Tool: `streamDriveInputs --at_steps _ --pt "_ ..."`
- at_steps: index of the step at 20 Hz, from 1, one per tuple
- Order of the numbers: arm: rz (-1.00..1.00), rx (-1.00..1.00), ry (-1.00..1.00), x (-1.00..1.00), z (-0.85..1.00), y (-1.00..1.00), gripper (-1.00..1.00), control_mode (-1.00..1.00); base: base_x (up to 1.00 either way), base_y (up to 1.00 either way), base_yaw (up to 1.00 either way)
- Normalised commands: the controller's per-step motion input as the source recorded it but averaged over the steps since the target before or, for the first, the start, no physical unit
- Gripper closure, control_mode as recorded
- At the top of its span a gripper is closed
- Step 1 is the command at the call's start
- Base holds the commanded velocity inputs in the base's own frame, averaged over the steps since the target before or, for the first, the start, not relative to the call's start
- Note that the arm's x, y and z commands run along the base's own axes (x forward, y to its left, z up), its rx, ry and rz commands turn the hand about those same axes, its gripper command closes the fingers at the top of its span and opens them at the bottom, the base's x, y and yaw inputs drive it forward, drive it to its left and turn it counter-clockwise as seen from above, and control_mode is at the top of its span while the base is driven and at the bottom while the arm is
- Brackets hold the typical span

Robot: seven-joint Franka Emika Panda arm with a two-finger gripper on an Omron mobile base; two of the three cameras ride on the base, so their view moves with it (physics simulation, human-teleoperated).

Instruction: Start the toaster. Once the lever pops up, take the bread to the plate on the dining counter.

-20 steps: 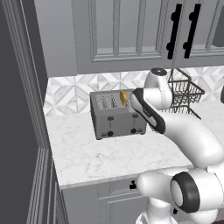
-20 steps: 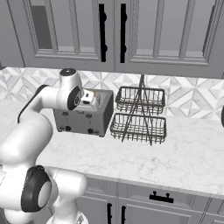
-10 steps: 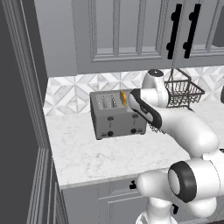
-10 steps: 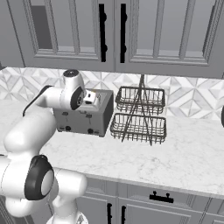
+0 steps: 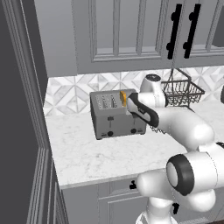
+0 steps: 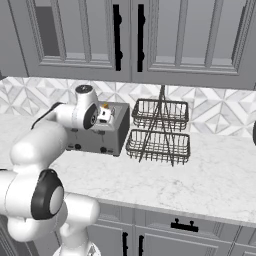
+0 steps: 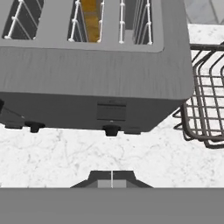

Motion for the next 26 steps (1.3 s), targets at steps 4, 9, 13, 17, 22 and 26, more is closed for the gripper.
streamDriveInputs --at_steps 4,9,13,17,22,26 --pt "0.00 0.00 0.00 0.13 -0.13 0.00 1.00 -1.00 0.00 0.00 0.00" --pt "0.00 0.00 0.00 0.22 -0.04 0.00 1.00 -1.00 0.00 0.00 0.00" --pt "0.00 0.00 0.00 0.25 -0.05 0.00 1.00 -1.00 0.00 0.00 0.00" --pt "0.00 0.00 0.00 0.23 -0.07 0.00 1.00 -1.00 0.00 0.00 0.00" --pt "0.00 0.00 0.00 0.17 -0.12 0.00 1.00 -1.00 0.00 0.00 0.00" --pt "0.00 0.00 0.00 0.14 -0.14 0.00 1.00 -1.00 0.00 0.00 0.00"
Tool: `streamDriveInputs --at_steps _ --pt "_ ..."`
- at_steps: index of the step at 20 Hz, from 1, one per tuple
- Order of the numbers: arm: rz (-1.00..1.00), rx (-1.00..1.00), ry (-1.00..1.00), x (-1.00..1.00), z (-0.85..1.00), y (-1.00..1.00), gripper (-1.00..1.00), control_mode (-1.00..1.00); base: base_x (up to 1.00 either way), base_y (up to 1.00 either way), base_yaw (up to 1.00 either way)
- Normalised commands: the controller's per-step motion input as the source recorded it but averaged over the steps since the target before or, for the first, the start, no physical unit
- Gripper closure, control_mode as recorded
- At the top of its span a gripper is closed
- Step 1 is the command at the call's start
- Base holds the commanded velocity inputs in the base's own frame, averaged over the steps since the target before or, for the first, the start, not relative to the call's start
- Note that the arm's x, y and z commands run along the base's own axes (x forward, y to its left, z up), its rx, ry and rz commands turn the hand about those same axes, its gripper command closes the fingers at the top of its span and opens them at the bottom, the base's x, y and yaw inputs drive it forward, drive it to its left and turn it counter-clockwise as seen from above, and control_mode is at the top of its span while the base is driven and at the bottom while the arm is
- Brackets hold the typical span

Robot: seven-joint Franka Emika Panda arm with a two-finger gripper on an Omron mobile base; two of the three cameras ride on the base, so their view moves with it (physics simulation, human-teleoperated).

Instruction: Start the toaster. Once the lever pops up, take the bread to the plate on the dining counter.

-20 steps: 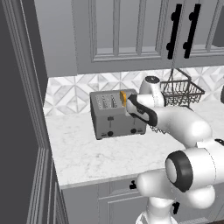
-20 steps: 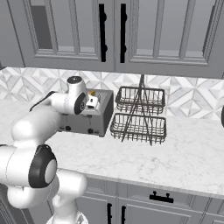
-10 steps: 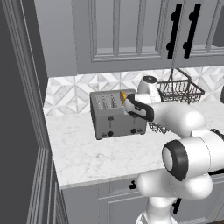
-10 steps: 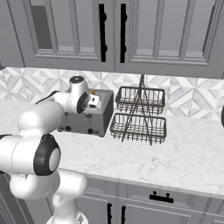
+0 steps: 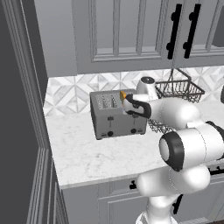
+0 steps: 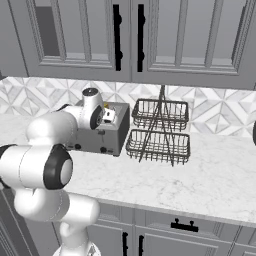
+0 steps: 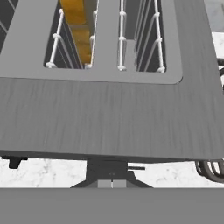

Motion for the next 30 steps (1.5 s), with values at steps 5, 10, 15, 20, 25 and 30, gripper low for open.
streamDriveInputs --at_steps 5,10,15,20,25,30 --pt "0.00 0.00 -0.01 0.14 -0.07 0.00 1.00 -1.00 0.00 0.00 0.00" --pt "0.00 0.00 -0.02 0.03 -0.23 0.00 1.00 -1.00 0.00 0.00 0.00" --pt "0.00 0.00 -0.11 0.00 -0.35 0.00 1.00 -1.00 0.00 0.00 0.00" --pt "0.00 0.00 -0.07 0.00 -0.37 0.00 1.00 -1.00 0.00 0.00 0.00" --pt "0.00 0.01 0.01 0.07 -0.38 0.00 1.00 -1.00 0.00 0.00 0.00" --pt "0.00 0.01 0.00 0.04 -0.45 0.00 1.00 -1.00 0.00 0.00 0.00"
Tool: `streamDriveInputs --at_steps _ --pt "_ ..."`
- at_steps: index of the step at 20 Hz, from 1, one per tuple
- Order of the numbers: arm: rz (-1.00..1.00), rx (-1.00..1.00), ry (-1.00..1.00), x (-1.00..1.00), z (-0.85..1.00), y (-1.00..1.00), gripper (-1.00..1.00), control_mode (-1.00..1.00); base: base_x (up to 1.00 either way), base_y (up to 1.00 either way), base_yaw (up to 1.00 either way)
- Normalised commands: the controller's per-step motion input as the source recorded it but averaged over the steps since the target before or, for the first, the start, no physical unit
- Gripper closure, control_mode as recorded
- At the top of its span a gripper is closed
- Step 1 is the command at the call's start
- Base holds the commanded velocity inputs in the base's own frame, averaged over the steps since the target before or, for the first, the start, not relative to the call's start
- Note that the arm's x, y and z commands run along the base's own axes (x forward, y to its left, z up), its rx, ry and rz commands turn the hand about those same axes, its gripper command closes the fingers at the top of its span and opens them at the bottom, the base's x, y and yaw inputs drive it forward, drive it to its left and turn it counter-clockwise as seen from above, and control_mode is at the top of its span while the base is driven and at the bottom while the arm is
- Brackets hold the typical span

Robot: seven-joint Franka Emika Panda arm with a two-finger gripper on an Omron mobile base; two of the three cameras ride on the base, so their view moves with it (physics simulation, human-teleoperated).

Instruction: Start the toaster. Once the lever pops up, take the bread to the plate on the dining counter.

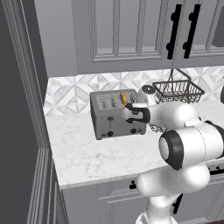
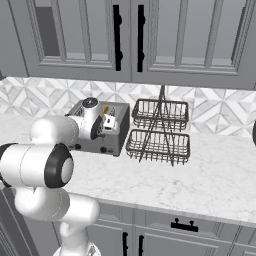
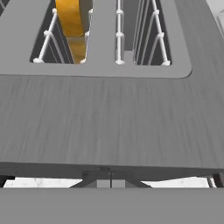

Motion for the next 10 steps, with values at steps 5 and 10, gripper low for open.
streamDriveInputs --at_steps 5,10 --pt "0.00 0.03 0.00 -0.02 -0.70 0.00 1.00 -1.00 0.00 0.00 0.00" --pt "0.00 0.08 -0.02 -0.08 -0.80 0.00 1.00 -1.00 0.00 0.00 0.00"
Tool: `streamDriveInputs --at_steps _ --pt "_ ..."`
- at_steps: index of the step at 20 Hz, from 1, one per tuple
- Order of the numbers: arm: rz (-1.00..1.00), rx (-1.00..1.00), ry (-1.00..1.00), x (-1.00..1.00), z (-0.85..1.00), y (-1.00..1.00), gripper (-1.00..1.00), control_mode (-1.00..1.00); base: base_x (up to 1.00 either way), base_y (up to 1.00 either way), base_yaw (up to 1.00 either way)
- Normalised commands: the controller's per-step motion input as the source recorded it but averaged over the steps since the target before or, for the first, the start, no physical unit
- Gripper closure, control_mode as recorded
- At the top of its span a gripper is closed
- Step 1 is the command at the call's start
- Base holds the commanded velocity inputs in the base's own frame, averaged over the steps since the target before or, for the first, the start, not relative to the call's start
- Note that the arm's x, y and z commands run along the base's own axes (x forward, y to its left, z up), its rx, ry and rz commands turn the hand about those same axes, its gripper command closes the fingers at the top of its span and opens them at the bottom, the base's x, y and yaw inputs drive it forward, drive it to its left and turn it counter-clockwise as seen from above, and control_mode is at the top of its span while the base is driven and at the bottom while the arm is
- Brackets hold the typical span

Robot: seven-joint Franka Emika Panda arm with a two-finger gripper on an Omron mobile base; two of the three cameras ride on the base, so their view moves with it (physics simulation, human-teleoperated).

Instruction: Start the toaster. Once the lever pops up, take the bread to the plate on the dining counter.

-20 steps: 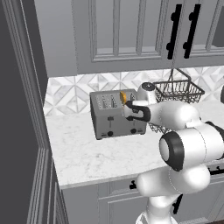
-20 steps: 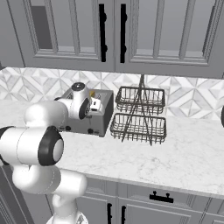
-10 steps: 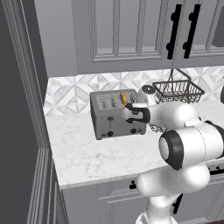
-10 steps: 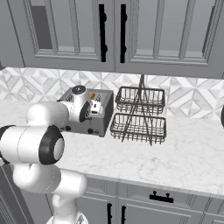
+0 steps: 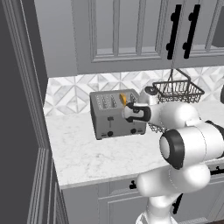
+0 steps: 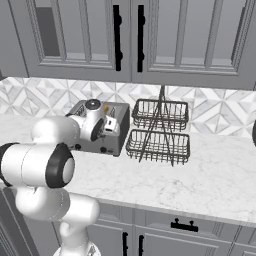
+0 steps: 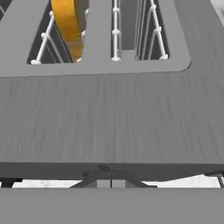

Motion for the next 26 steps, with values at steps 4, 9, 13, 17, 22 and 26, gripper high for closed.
streamDriveInputs --at_steps 4,9,13,17,22,26 --pt "0.00 0.13 -0.01 -0.21 -0.98 0.00 1.00 -1.00 0.00 0.00 0.00" --pt "0.00 0.08 -0.01 -0.12 -0.95 0.00 1.00 -1.00 0.00 0.00 0.00" --pt "0.00 0.00 -0.01 -0.21 -0.80 0.03 1.00 -1.00 0.00 0.00 0.00" --pt "0.00 0.00 -0.13 -0.44 0.00 0.00 1.00 -1.00 0.00 0.00 0.00" --pt "0.00 0.00 -0.12 -0.42 0.51 0.00 1.00 -1.00 0.00 0.00 0.00" --pt "0.00 0.00 -0.05 -0.22 0.79 0.05 1.00 -1.00 0.00 0.00 0.00"
